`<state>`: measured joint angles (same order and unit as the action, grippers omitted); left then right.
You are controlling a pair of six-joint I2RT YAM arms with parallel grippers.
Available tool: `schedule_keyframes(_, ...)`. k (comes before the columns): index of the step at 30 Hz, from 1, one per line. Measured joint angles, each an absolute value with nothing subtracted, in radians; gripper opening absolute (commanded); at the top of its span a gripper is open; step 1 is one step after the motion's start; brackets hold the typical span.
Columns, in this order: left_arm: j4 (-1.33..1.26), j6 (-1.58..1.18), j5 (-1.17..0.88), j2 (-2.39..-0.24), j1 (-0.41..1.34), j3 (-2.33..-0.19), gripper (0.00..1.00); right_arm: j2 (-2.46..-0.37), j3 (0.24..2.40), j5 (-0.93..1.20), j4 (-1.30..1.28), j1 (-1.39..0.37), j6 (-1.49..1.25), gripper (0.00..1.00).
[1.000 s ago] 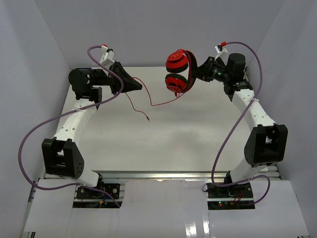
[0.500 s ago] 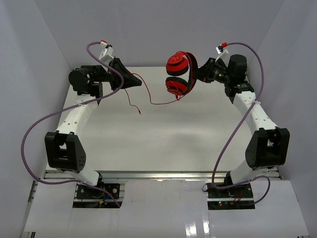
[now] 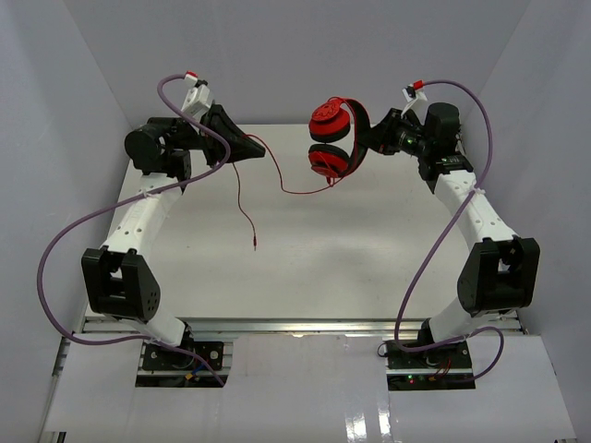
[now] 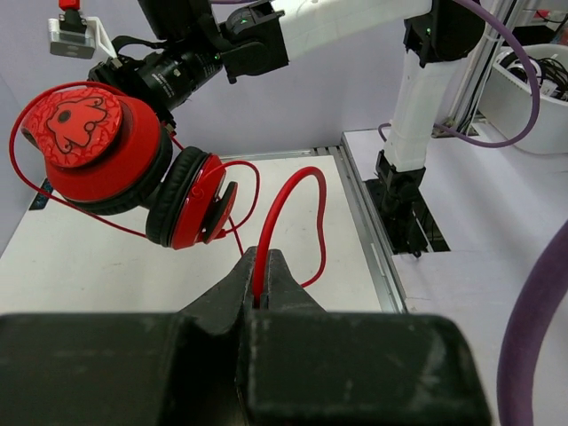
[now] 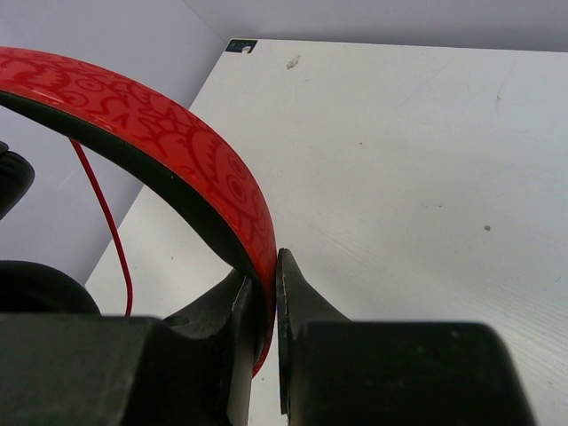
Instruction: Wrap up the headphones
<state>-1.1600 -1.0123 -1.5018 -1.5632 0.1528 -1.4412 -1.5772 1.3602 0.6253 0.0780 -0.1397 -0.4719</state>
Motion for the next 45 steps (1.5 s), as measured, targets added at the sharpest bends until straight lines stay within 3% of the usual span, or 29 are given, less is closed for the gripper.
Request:
schedule_keyframes(9, -1.17, -1.002, -1.477, -1.682, 0.153, -1.594, 0.0, -1.577, 1.29, 0.634, 0.072, -0.146, -0.442, 0.08)
schedule_keyframes(18, -1.141, -0.985, -1.46, -1.806, 0.152, -1.612, 0.0, -1.503, 1.237, 0.685, 0.077, -0.158, -0.381, 0.08)
schedule_keyframes(45, -1.032, -0.906, -1.423, -1.844, 0.152, -1.628, 0.0, -1.413, 1.197, 0.545, 0.023, -0.306, -0.045, 0.08)
